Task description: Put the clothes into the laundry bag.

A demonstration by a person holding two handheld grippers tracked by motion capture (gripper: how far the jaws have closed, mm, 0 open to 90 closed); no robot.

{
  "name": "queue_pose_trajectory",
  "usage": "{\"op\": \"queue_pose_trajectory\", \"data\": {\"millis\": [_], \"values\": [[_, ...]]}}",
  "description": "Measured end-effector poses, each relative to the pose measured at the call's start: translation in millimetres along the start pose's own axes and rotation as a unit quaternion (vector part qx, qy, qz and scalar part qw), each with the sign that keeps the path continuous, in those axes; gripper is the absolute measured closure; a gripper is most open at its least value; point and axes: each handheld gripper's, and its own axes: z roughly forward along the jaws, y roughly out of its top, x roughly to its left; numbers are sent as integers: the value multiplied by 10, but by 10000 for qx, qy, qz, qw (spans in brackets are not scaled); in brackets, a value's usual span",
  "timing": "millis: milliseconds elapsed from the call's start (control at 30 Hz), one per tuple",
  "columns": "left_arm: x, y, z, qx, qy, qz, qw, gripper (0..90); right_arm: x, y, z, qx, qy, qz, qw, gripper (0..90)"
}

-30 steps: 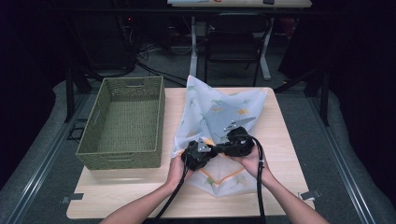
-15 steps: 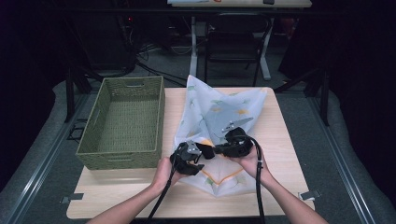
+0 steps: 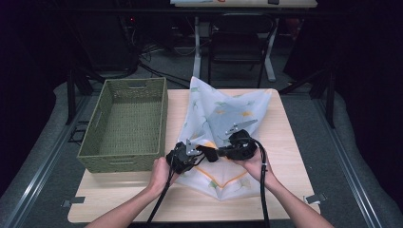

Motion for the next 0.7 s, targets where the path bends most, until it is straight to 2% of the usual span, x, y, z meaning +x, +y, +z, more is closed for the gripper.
{"op": "queue_pose_trajectory", "data": {"millis": [33, 133, 200, 300, 400, 467, 567, 700], "values": [[-9, 1, 30, 44, 107, 108, 9999, 856, 5, 3, 2, 7, 4, -5, 10000, 870], [-14, 18, 154, 114, 224, 254, 9994, 867, 25, 12, -6, -30, 0, -21, 10000, 871], [1, 30, 211, 75, 236, 149, 9996, 869, 33, 17, -30, -89, 1, -17, 10000, 872], [17, 59, 277, -48, 411, 70, 9991, 871, 37, 23, -73, -191, 18, 1, 9998, 874], [16, 80, 327, 25, 449, 63, 9990, 867, 30, 20, -82, -180, 74, 1, 9998, 873], [5, 72, 313, 65, 330, 95, 9994, 826, 28, 6, -68, -110, 107, 27, 9999, 872], [-4, 62, 211, -20, 240, 81, 9997, 720, 22, 1, -70, -100, 108, 4, 9999, 872], [-21, 87, 28, -188, 236, 113, 9995, 613, 35, 8, -66, -80, 92, -2, 9999, 872]]}}
